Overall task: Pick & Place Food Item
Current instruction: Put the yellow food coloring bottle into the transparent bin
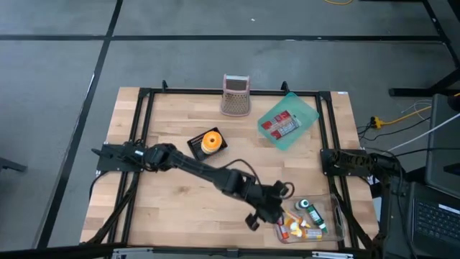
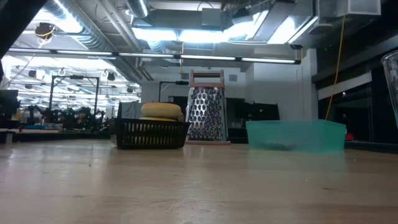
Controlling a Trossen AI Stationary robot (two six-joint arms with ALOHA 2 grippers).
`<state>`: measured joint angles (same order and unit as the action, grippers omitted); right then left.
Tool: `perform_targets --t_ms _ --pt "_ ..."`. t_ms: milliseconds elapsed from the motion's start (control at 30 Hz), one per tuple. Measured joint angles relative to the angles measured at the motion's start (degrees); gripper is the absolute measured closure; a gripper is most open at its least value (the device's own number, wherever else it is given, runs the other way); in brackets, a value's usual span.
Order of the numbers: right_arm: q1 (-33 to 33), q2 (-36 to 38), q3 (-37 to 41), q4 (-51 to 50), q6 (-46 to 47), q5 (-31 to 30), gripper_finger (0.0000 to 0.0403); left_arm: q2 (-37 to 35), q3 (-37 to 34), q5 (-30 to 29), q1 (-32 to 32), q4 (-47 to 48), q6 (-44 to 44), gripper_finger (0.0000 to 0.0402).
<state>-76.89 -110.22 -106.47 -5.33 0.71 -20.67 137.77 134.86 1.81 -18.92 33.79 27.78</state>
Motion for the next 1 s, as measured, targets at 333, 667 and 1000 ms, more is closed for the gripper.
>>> perform_targets --t_ms 333,667,1000 --pt "-0.99 9.57 26.32 27.46 -3.96 7.72 0.0179 1.69 -0.43 -1.23 -1.78 -8.55 -3.20 0.0292" --pt "0.73 28.71 65.02 57.06 -2.90 8.47 0.0179 3.32 -0.43 -0.38 -2.29 -10.29 -4.42 0.0293" --pt "2.25 30.73 68.19 57.19 -2.66 12.47 0.0179 8.96 -0.36 -0.32 -0.34 -12.37 -7.27 0.0293"
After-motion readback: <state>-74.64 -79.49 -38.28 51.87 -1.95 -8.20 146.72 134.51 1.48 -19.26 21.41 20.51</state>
